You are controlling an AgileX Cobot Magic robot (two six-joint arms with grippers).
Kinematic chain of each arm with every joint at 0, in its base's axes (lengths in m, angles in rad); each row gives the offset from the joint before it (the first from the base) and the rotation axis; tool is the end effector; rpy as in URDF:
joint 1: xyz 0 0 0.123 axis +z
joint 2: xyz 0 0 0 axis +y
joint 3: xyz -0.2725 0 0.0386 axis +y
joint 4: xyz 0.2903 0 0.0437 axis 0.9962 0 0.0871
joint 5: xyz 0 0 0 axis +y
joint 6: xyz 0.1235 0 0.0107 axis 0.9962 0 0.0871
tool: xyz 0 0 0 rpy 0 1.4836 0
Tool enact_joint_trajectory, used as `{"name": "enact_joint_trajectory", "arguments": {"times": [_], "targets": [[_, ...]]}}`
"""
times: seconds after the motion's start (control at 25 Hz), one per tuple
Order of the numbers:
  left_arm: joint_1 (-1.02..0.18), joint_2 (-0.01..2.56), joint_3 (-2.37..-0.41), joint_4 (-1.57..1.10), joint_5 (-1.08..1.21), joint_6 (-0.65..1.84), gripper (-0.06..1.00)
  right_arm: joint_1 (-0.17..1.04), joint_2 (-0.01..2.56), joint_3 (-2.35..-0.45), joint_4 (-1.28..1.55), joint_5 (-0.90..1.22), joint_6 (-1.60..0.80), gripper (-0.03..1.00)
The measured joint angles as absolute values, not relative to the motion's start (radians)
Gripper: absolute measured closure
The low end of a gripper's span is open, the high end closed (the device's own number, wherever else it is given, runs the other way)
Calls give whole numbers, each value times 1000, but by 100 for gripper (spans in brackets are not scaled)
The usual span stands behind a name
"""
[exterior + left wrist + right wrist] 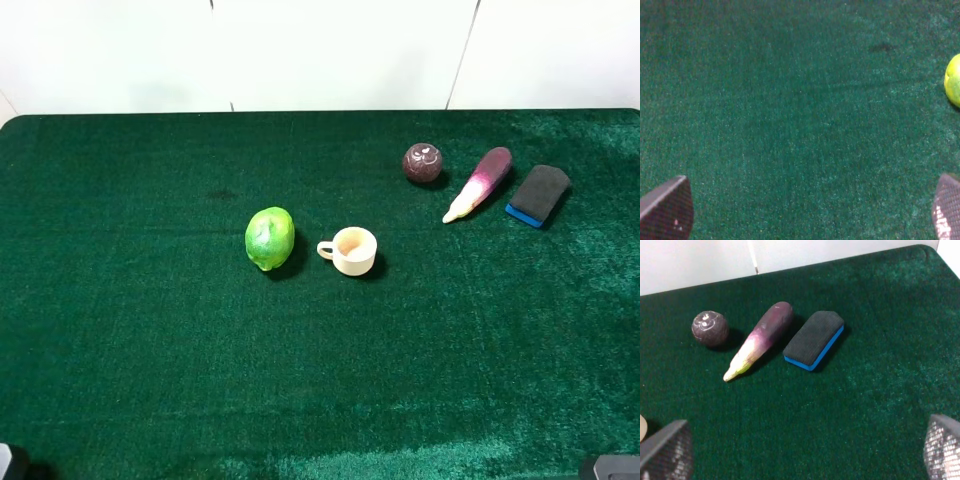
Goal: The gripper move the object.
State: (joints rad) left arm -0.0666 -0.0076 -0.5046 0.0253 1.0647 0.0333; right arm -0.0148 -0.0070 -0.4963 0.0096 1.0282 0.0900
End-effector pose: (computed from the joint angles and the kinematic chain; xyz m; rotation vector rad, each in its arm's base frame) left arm 0.0696 -0.0019 0.2842 0.1002 2.0334 0.0093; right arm 0.0727 -0.0001 0.2854 0.1049 2.0062 0.0595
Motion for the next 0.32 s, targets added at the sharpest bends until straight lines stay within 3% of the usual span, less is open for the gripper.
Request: {"name": "enact_joint_trajectory", "arguments": {"times": [0.32], "targets": [[-67,-8,-505,25,1065,33,-3,-15,-7,-496,10,1028,90,28]]}}
